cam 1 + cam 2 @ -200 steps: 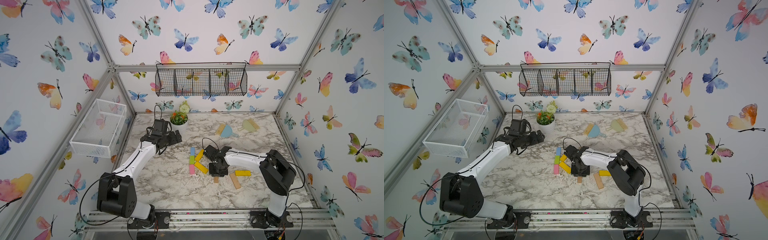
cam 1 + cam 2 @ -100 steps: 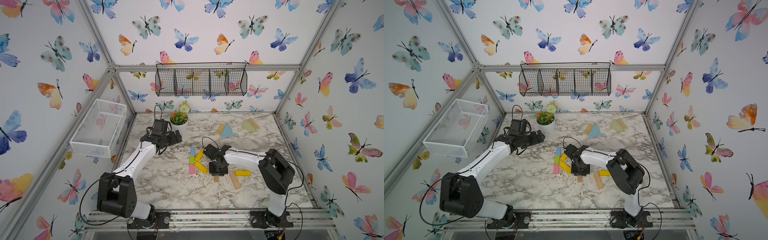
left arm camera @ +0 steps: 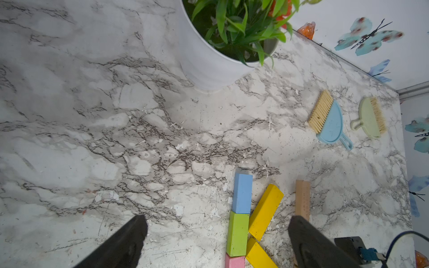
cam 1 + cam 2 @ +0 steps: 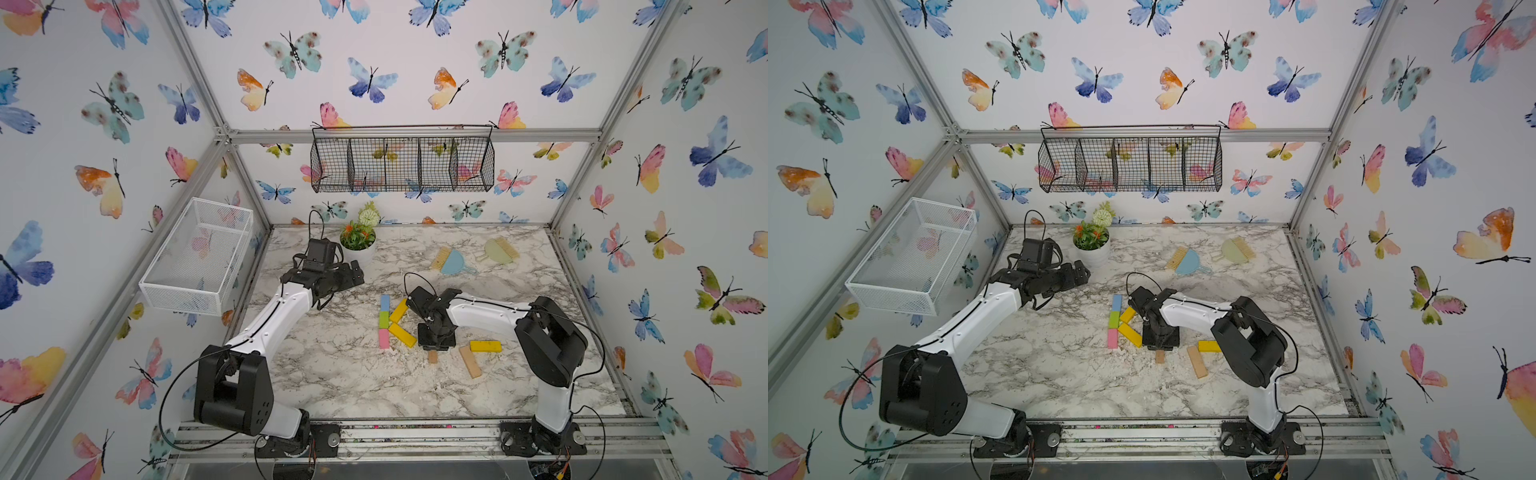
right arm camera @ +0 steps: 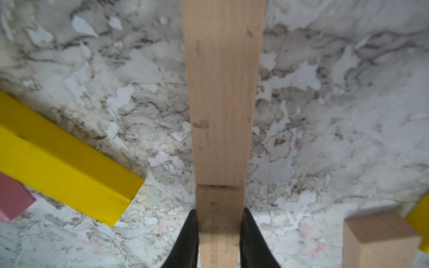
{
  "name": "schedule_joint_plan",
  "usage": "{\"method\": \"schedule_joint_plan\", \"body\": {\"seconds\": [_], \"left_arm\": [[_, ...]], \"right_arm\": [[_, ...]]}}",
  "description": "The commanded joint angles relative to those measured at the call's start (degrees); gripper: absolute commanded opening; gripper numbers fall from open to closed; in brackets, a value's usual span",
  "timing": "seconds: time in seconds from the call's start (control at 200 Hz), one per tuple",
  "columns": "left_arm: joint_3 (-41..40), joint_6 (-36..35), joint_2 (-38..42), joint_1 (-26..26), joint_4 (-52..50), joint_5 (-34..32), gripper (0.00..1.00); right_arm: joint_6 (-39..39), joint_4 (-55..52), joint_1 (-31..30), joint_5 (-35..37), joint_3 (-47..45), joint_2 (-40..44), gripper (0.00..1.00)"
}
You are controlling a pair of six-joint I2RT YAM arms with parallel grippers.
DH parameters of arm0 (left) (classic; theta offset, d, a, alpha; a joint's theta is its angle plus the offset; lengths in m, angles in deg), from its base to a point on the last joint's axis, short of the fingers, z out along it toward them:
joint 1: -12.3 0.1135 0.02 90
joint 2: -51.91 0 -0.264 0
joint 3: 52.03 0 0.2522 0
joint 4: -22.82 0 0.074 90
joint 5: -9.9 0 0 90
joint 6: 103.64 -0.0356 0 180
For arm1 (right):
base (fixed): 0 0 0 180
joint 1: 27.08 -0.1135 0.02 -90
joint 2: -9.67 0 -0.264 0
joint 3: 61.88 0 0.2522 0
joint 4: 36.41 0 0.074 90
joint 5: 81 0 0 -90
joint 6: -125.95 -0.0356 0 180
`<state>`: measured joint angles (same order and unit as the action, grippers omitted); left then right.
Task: Assemble the letter k with building blocks
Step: Assemble the building block at the center of the board.
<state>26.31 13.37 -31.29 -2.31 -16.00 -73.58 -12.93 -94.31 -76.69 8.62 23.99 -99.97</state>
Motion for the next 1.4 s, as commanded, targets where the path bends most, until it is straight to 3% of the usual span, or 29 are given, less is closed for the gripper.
{"method": "schedule_joint_plan", "body": {"seconds": [0.0, 0.781, 1.011, 1.151, 1.397], "left_arm": [[-0.51, -0.48, 0.70, 0.11, 0.36, 0.60, 0.98], [-0.57, -0.37, 0.67, 0.11, 0.36, 0.61, 0.98], [-0.59, -0.35, 0.58, 0.11, 0.36, 0.61, 0.98], [-0.64, -0.94, 0.79, 0.11, 0.45, 0.96, 0.98], [-0.05, -2.72, 0.26, -1.92, 0.48, 1.56, 0.98]], "right_arm": [[0.46, 1.43, 1.26, 3.26, -0.57, -3.39, 0.25], [1.86, 2.19, 2.49, 2.79, -0.66, -4.35, 0.27], [1.87, 1.27, 2.49, 3.09, -0.05, -4.68, 0.42], [1.63, 1.42, 2.49, 3.18, 0.37, -3.62, 0.46], [0.96, 2.08, 2.91, 3.05, 2.31, 5.62, 0.51]]}}
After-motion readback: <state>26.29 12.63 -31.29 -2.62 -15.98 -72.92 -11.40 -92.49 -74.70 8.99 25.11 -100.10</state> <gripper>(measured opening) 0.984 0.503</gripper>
